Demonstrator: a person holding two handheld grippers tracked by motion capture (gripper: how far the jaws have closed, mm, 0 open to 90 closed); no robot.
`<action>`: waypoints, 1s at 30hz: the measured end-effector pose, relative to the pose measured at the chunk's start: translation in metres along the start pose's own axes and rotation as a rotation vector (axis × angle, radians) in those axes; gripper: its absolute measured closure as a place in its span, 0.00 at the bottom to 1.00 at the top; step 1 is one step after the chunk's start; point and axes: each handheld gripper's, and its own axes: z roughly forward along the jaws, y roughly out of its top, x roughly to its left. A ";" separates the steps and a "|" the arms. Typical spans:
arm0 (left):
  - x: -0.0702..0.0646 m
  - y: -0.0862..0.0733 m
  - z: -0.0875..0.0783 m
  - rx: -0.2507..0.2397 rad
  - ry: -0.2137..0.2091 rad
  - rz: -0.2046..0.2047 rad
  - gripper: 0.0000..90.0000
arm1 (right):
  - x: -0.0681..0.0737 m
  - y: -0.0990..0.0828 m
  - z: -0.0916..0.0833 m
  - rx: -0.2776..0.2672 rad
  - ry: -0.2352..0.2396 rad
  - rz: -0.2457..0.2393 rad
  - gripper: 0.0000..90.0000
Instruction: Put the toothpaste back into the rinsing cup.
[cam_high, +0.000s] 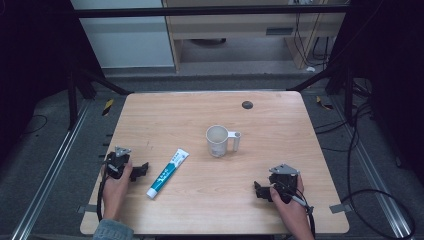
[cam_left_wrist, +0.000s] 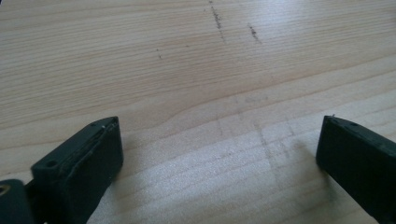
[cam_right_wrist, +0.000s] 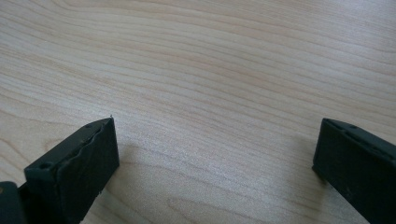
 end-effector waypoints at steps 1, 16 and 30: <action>0.000 0.000 0.000 0.000 0.000 0.000 0.04 | 0.000 0.000 0.000 0.000 0.000 0.000 0.00; -0.007 0.008 -0.018 0.043 0.046 0.030 0.05 | 0.000 0.000 0.000 0.000 0.000 0.000 0.00; -0.037 0.027 -0.039 0.004 0.054 0.148 0.05 | 0.000 0.000 0.000 0.000 0.000 0.000 0.00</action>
